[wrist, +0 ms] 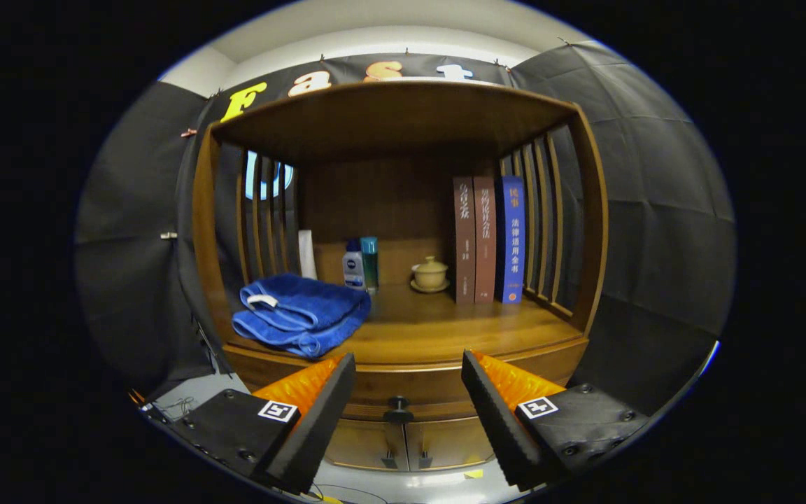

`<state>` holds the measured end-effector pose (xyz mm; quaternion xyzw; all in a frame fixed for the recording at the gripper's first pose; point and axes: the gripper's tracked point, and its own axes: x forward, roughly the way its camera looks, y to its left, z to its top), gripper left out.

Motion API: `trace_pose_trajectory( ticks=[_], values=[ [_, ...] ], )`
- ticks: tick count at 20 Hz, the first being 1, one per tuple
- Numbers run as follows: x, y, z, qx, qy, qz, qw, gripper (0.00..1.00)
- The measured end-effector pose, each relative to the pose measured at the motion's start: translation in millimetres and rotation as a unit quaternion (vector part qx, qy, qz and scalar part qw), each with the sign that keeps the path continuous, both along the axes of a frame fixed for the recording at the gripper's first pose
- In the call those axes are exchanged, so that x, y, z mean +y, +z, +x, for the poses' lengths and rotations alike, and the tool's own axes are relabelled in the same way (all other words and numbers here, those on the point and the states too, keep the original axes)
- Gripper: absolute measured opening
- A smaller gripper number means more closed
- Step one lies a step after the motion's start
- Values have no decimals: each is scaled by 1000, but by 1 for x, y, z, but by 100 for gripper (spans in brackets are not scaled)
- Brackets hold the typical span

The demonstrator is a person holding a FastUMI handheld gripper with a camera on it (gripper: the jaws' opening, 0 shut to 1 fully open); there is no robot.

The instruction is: Pull open the drawer, take out the items inside it, and place them on the countertop above the cabinet.

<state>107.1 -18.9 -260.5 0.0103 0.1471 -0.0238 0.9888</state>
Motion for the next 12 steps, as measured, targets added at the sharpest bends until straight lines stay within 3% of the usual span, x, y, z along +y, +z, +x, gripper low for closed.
trace_pose_trajectory(
  ticks=[12],
  values=[
    [-1,-128,33,97,-16,10,995,99]
  ],
)
